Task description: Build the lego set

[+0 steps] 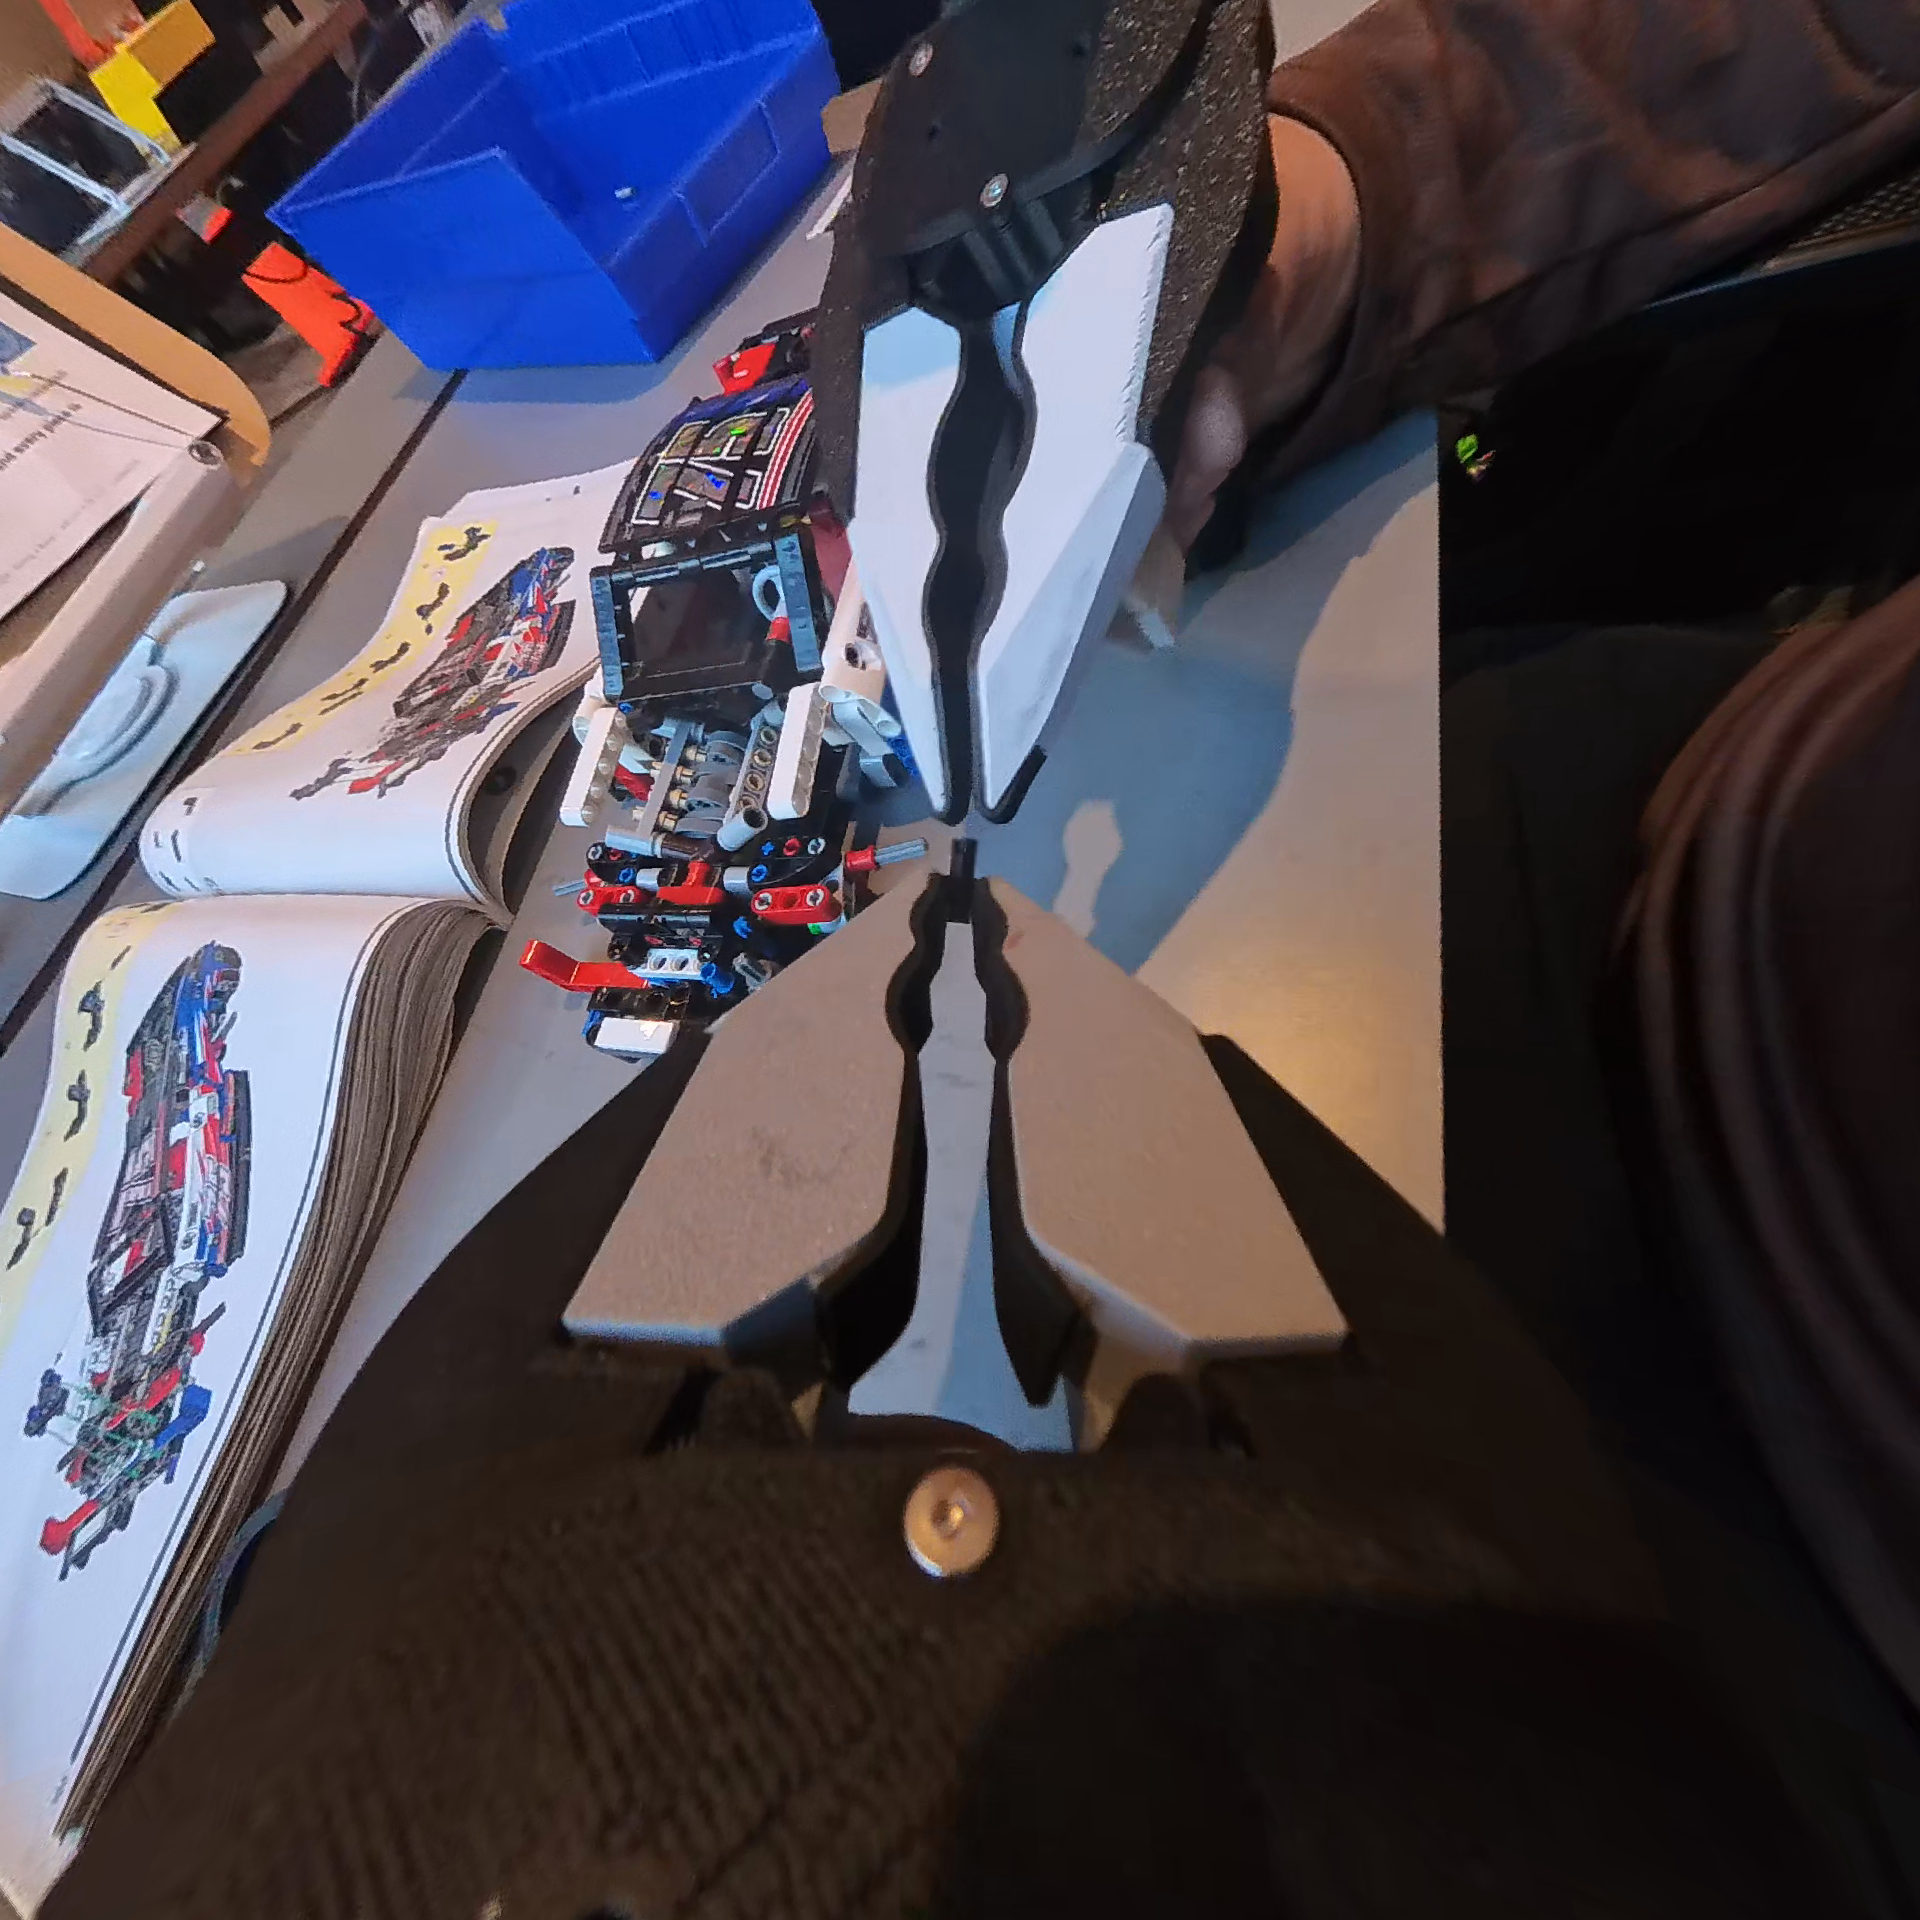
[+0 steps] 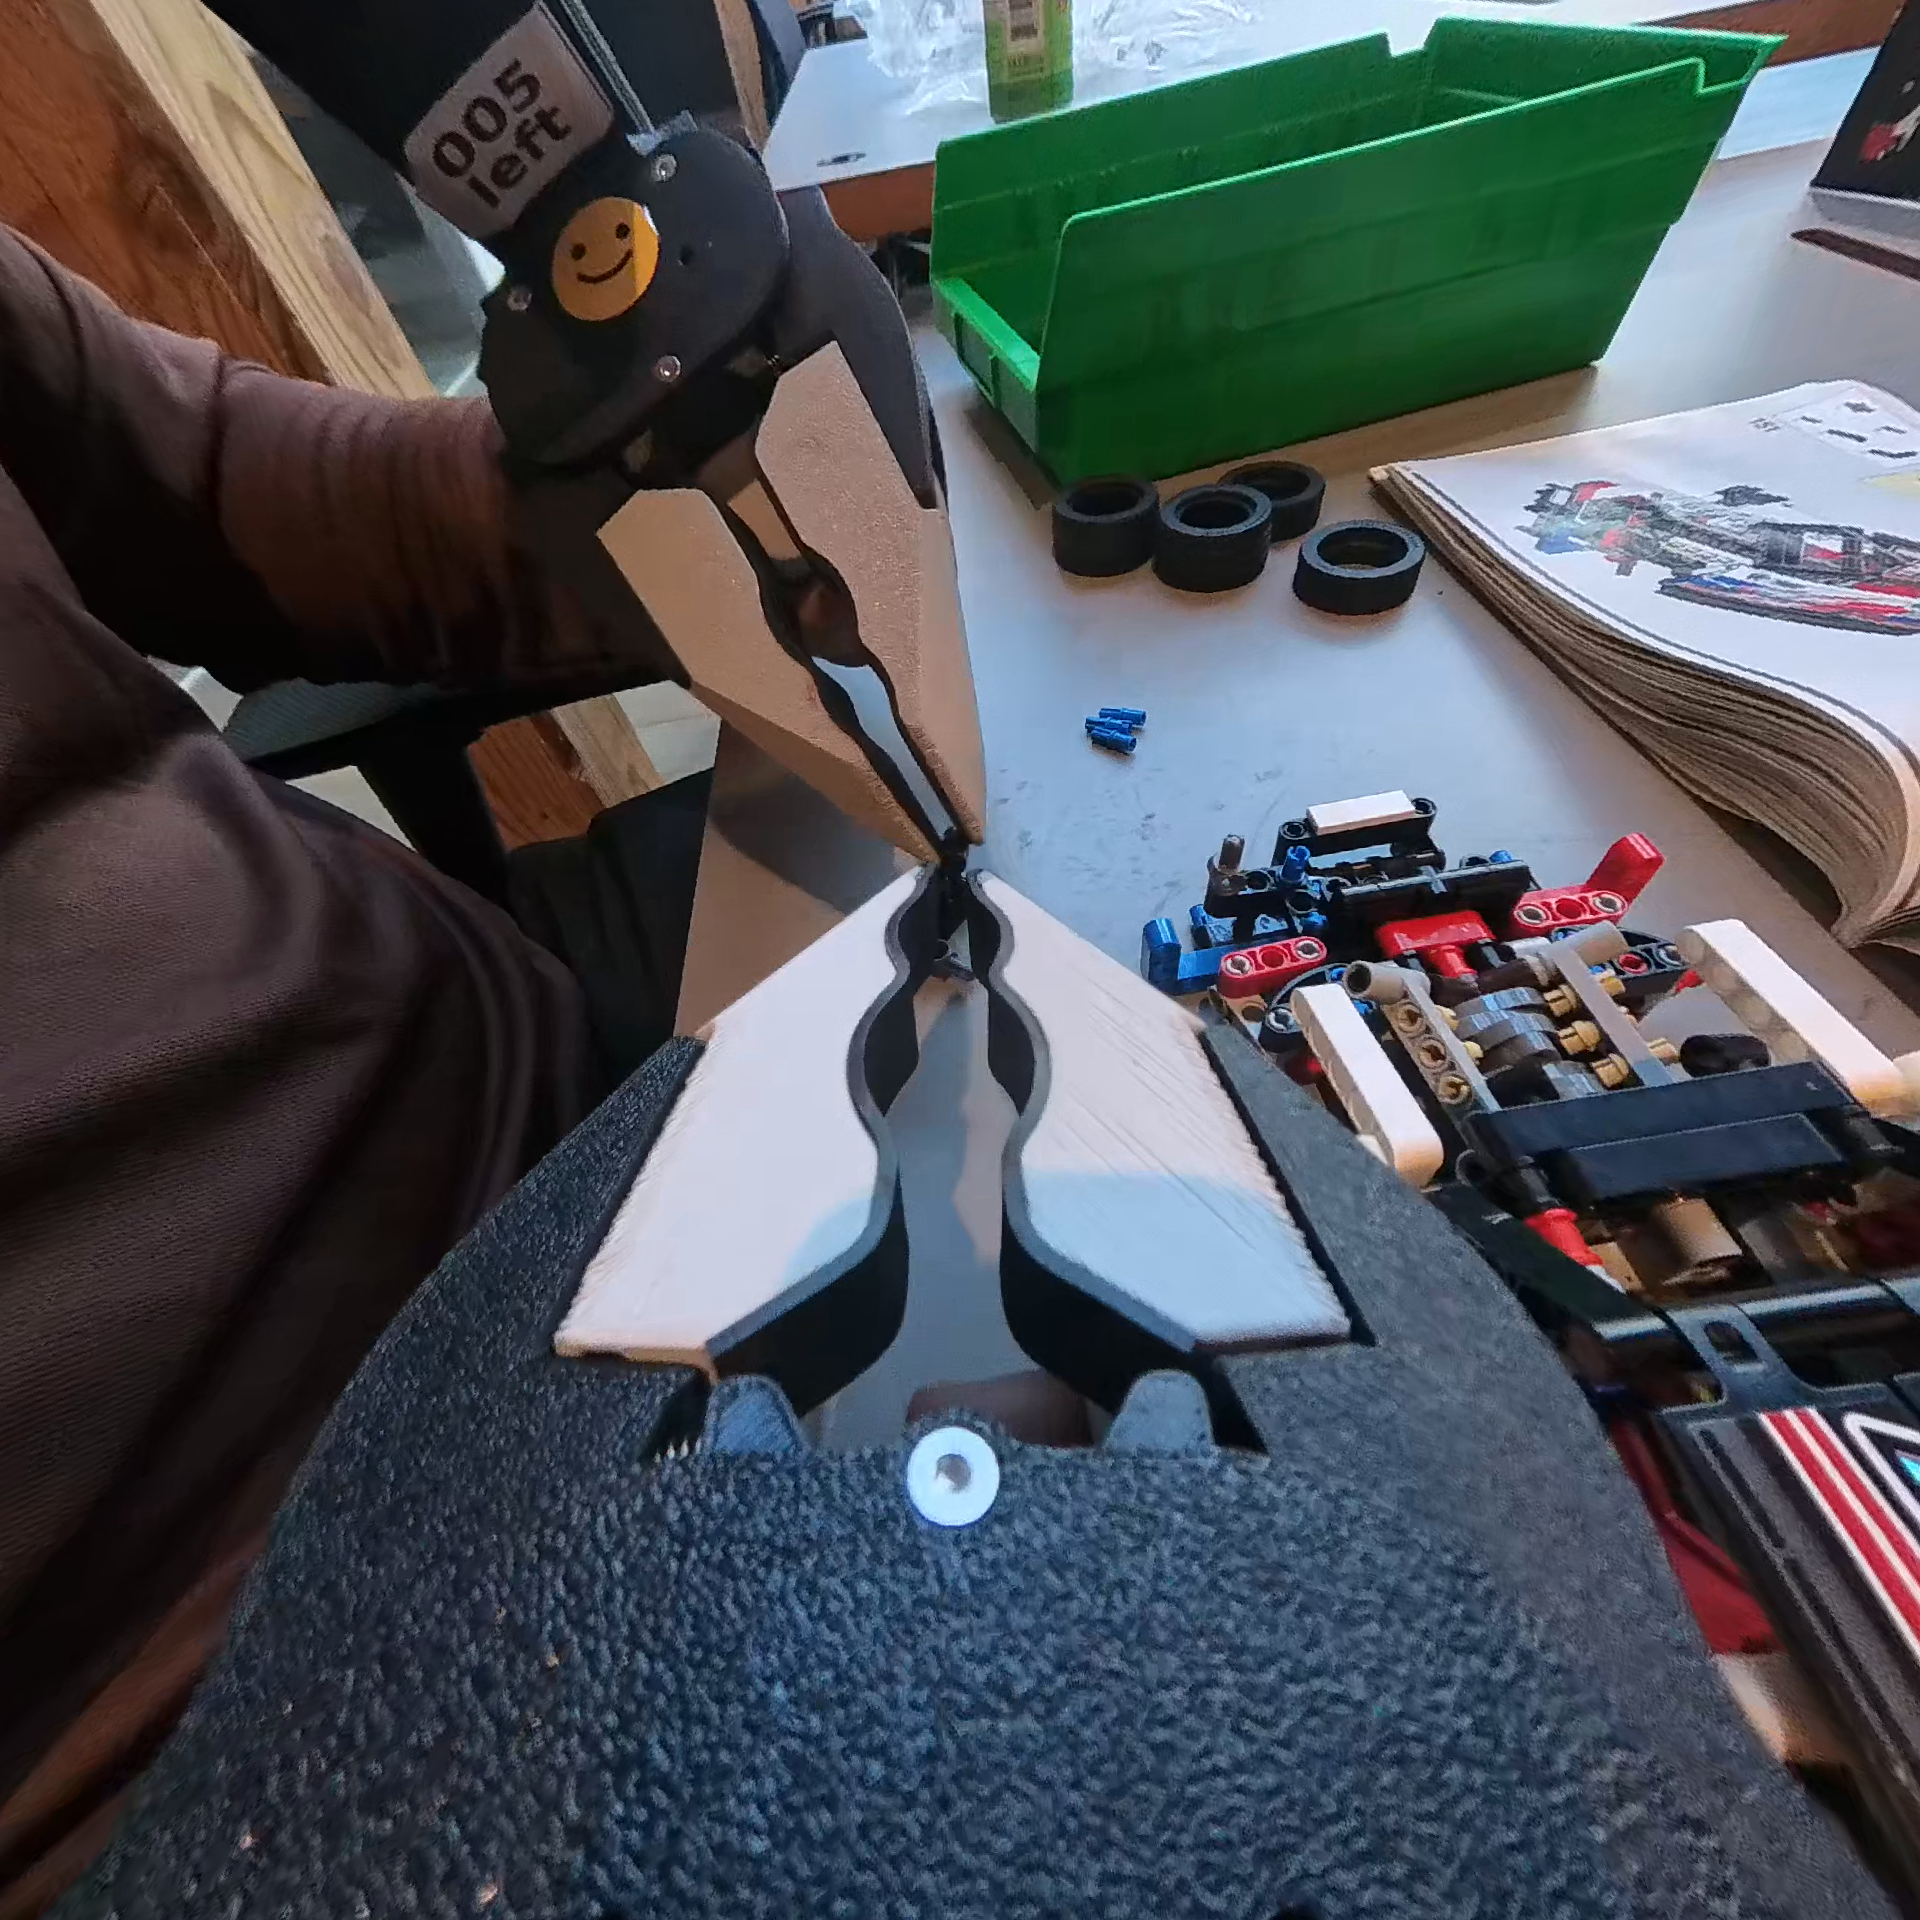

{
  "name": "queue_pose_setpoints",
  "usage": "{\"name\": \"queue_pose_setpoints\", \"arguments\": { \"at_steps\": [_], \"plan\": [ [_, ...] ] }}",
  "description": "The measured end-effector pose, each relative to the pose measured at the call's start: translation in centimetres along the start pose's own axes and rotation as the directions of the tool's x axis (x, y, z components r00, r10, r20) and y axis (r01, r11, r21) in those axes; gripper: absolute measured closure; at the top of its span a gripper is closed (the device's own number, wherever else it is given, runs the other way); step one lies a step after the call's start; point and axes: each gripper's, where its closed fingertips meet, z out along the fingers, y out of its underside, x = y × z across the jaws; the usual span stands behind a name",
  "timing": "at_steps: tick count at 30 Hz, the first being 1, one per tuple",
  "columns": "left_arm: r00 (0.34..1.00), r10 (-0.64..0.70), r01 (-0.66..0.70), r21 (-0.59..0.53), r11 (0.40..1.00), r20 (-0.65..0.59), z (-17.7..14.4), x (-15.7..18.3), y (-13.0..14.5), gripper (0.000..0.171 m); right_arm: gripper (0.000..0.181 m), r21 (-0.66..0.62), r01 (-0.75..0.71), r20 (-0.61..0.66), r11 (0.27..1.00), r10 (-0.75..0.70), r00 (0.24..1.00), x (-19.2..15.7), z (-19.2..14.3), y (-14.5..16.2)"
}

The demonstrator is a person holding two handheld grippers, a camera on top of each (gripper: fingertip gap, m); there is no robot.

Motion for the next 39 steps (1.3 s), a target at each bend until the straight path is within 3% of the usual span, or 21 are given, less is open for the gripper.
{"name": "queue_pose_setpoints", "arguments": {
  "at_steps": [24, 32, 34, 36, 39],
  "plan": [
    [0.986, 0.169, -0.169, -0.053, 0.984, 0.004, 0.0, 1.1, -0.6, 0.17, 0.177, -0.005, -0.028, 0.053, 1.0, 0.028, 0.998, -1.2, 0.3, 0.1],
    [0.994, 0.103, -0.1, -0.072, 0.992, 0.029, -0.1, 0.5, -0.6, 0.17, 0.177, -0.01, 0.052, -0.021, 0.999, -0.052, 0.998, -0.5, 0.2, 0.0],
    [0.998, 0.063, -0.059, -0.121, 0.991, 0.03, -0.7, -0.2, 0.3, 0.156, 0.177, -0.037, 0.067, -0.036, 0.997, -0.068, 0.997, -0.4, 0.2, 0.4],
    [0.996, -0.027, 0.011, -0.191, 0.982, -0.08, -1.5, 0.5, 1.8, 0.143, 0.177, -0.067, 0.073, -0.049, 0.995, -0.076, 0.996, -0.2, 0.3, 0.9],
    [0.985, -0.044, 0.004, -0.236, 0.972, -0.166, -2.1, 1.0, 3.2, 0.143, 0.177, -0.093, 0.086, -0.053, 0.992, -0.091, 0.994, -0.3, 0.5, 1.3]
  ]
}}
